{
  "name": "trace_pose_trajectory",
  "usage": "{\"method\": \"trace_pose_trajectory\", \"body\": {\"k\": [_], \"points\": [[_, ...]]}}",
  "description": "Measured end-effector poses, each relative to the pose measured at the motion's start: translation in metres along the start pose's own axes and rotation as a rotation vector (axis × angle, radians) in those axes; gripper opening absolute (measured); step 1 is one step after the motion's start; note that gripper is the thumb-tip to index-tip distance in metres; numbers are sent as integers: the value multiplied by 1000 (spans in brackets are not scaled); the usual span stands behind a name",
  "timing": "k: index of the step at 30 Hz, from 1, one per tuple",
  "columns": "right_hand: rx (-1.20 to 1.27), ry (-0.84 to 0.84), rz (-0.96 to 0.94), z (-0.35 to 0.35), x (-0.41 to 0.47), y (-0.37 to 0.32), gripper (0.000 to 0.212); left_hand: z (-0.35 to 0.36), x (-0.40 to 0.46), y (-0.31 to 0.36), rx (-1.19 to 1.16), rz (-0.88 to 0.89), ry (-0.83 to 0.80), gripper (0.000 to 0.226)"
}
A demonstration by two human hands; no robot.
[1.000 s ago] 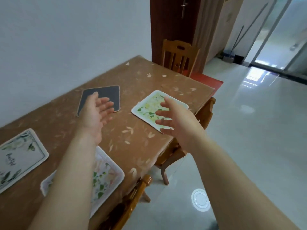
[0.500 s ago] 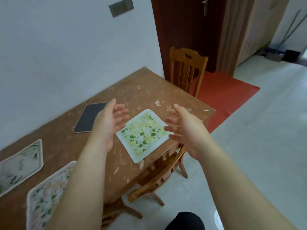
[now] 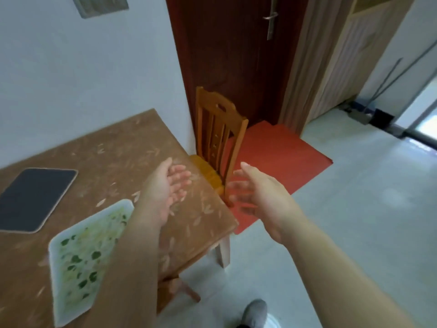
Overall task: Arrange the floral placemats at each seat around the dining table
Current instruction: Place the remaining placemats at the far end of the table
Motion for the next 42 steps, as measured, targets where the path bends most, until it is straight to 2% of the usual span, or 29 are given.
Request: {"method": "trace_pose_trajectory", "body": {"k": [3, 6, 12, 18, 22, 25, 31, 42], "points": [[37, 7, -24, -46, 50, -47, 40, 66, 36, 52, 26, 110, 11, 43], [57, -44, -12, -70, 94, -71, 41, 99, 63, 84, 39, 150, 78, 43], [24, -234, 114, -94, 195, -96, 32, 125, 88, 74, -8, 87, 270, 40], [-93, -625, 225, -79, 229, -117, 32, 153, 37, 38, -107, 21, 611, 34], [-81, -793, 251, -49, 233, -137, 33, 148, -15, 59, -171, 78, 870, 36], [-108, -908, 287, -22, 214, -137, 38, 142, -53, 63, -195, 79, 1013, 36], [-235, -1050, 273, 44, 191, -123, 32, 106, -77, 59, -221, 59, 1150, 37], [-332, -1024, 260, 238, 215, -80, 34, -73, -10, 42, -423, 123, 1135, 33]]}}
Point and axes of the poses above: each hand's wrist, its own x-axis towards the middle knuckle, its own z-axis out of the palm, y = z × x, the point moved 9 cm from there along x, towards the middle knuckle, and after that the axes turned 1 degree about -y, right-handed, at the moved point
